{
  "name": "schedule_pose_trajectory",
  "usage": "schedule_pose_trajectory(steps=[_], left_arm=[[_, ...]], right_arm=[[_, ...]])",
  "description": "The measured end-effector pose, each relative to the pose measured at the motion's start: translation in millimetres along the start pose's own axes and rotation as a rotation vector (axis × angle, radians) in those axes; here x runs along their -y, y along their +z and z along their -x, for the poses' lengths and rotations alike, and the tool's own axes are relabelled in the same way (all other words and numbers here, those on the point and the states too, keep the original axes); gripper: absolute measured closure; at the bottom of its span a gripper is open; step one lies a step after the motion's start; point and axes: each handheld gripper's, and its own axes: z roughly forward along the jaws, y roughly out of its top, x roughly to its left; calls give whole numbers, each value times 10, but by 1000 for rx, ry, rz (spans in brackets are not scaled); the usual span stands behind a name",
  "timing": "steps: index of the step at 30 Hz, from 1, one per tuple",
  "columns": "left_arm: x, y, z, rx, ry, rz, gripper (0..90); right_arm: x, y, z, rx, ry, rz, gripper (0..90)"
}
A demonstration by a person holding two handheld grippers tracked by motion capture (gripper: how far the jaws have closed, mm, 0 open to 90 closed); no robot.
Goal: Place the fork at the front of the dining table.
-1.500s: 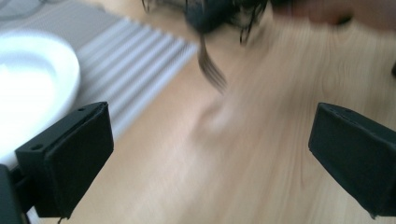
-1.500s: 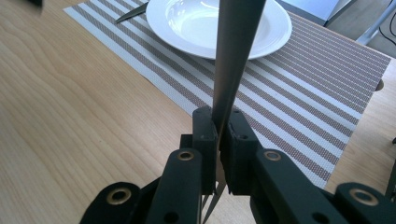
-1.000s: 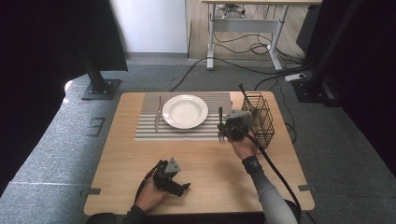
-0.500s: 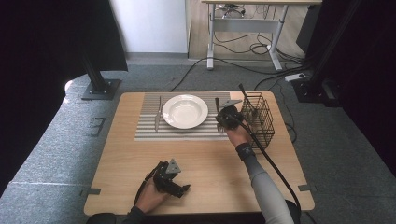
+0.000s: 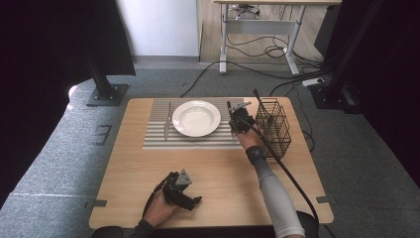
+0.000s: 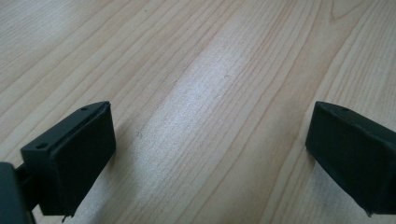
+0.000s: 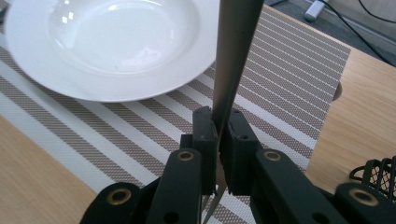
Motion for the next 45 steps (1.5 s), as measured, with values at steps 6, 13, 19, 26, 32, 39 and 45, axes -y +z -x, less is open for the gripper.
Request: schedule_pose_trajectory(steps=[6, 13, 19, 26, 32, 39, 45], left_arm=[[2, -2, 3, 8, 0, 3, 33], [0, -4, 7, 8, 2, 3, 39], [1, -4, 8, 10, 1, 4, 42], [2, -3, 9, 10, 2, 5, 44], [3, -5, 11, 12, 5, 6, 50], [3, -6, 11, 14, 6, 7, 52], [3, -6, 12, 15, 5, 7, 54]], right_arm=[[16, 130, 56, 19, 19, -24, 839], [-22, 264, 103, 40, 37, -47, 841], [-23, 401, 115, 51, 61, -49, 843], [-11, 543, 157, 58, 80, -74, 850], [29, 650, 183, 62, 92, -88, 854], [100, 774, 224, 75, 94, -119, 853], [117, 812, 236, 78, 91, -121, 850]])
